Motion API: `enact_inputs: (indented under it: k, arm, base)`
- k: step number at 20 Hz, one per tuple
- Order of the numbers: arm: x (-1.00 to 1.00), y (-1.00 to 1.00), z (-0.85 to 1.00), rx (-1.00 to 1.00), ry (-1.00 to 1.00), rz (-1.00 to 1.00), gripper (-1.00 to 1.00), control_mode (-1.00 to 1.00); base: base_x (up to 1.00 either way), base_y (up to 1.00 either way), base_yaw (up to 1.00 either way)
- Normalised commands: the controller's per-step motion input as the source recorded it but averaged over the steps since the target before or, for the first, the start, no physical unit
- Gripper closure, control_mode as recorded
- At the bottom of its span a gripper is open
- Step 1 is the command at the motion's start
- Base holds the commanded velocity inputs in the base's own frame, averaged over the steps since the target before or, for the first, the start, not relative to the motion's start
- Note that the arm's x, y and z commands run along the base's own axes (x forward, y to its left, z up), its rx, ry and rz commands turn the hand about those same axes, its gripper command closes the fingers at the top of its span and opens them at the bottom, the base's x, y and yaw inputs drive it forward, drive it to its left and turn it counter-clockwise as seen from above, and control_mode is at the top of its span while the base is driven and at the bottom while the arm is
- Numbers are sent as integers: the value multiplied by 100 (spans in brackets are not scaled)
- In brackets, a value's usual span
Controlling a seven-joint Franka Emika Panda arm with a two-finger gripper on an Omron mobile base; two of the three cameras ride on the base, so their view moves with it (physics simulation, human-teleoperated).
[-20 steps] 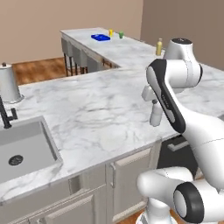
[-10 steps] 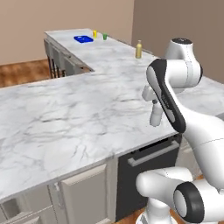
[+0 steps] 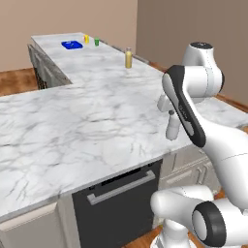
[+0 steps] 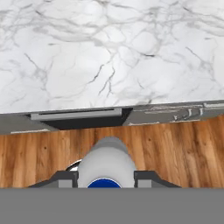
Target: Place the drinks on the dining counter in a tight cluster.
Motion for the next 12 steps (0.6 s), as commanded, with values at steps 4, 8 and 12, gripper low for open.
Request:
enact_inputs:
  k: [4,8,12]
  arm:
    - [0,0,0,0,0,0,100,100]
    - [0,0,0,0,0,0,100,100]
    - [0,0,0,0,0,0,100,100]
  base:
    - [0,-100,0]
    - [0,-100,0]
    - [28,-100,5]
